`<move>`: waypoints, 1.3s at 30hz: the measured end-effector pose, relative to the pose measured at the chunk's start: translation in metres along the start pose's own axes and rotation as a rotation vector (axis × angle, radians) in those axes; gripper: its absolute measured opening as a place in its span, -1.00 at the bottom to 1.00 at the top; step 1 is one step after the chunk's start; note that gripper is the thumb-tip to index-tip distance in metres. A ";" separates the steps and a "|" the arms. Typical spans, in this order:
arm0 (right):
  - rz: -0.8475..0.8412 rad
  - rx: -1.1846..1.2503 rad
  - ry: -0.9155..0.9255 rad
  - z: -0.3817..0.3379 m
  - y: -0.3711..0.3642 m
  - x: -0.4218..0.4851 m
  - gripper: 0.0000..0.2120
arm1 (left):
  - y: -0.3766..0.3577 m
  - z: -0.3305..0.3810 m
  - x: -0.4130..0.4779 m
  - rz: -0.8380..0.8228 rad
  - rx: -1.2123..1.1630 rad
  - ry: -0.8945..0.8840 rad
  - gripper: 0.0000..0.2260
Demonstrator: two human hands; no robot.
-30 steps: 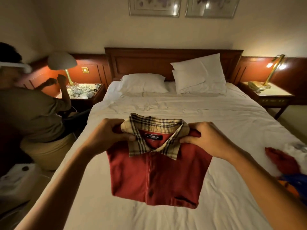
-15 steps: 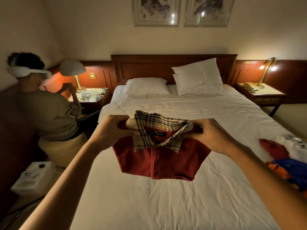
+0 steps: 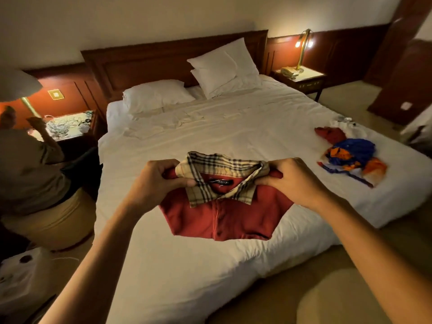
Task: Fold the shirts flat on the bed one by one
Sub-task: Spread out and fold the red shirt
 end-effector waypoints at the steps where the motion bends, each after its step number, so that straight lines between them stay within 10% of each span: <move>1: 0.025 -0.015 -0.037 -0.002 -0.002 -0.010 -0.80 | -0.001 -0.003 -0.002 -0.022 -0.025 0.004 -0.74; 12: 0.250 -0.172 -0.459 -0.009 0.054 -0.199 -0.92 | -0.104 0.026 -0.048 -0.532 -0.237 -0.124 -0.77; 17: 0.367 -0.311 -0.704 -0.031 0.096 -0.316 -0.64 | -0.189 0.063 -0.098 -0.832 -0.357 -0.182 -0.86; 21: 0.474 -0.392 -0.893 -0.070 0.123 -0.415 -0.87 | -0.248 0.107 -0.160 -1.062 -0.446 -0.241 -0.86; 31: 0.909 -0.492 -1.290 -0.267 0.117 -0.670 -0.50 | -0.286 0.232 -0.400 -1.546 -0.532 -0.611 -0.73; 39: 1.247 -0.675 -1.531 -0.492 0.035 -0.826 -0.71 | -0.208 0.304 -0.648 -1.939 -0.613 -0.884 -0.76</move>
Point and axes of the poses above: each hand's wrist, its own x-axis towards the middle knuckle, its own y-axis out of the back of the hand, z = x × y, the point moved 2 cm from there along x, towards the middle knuckle, and after that the axes turned 10 degrees about z, right-handed, at the moved point
